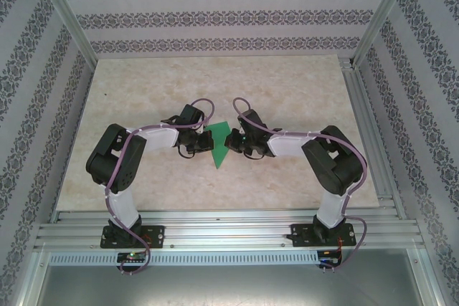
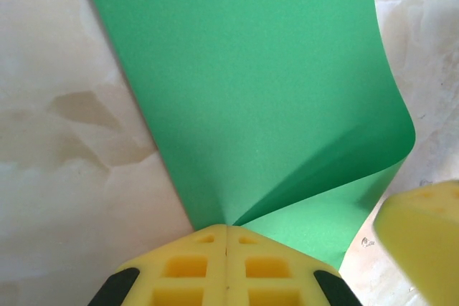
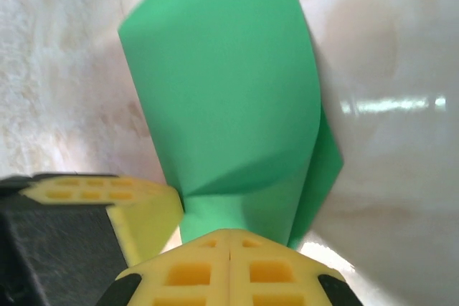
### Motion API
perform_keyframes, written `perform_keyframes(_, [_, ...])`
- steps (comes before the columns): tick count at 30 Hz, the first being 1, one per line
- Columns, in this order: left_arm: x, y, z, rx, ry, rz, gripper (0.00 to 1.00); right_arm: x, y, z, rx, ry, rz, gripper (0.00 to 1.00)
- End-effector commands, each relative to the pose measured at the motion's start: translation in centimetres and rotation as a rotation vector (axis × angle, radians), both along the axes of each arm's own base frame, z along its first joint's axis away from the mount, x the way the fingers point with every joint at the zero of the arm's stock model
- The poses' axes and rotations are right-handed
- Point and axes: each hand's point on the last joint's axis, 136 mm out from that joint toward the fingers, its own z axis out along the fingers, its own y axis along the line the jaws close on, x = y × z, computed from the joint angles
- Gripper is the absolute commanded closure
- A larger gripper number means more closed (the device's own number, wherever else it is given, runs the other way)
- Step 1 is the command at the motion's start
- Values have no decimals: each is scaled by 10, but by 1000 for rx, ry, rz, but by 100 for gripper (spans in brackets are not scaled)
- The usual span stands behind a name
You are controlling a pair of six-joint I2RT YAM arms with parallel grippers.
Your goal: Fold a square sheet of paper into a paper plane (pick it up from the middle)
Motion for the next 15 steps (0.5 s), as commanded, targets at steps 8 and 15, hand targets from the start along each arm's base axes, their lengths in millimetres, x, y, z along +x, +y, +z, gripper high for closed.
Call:
perform_keyframes(8, [-14,19,-24,126,50,5,100,11,-3,-18,-38,12,0,96])
perform_keyframes(15, [-15,21,-25,137,51,2,100,12,-7,-26,-51,55,-21,97])
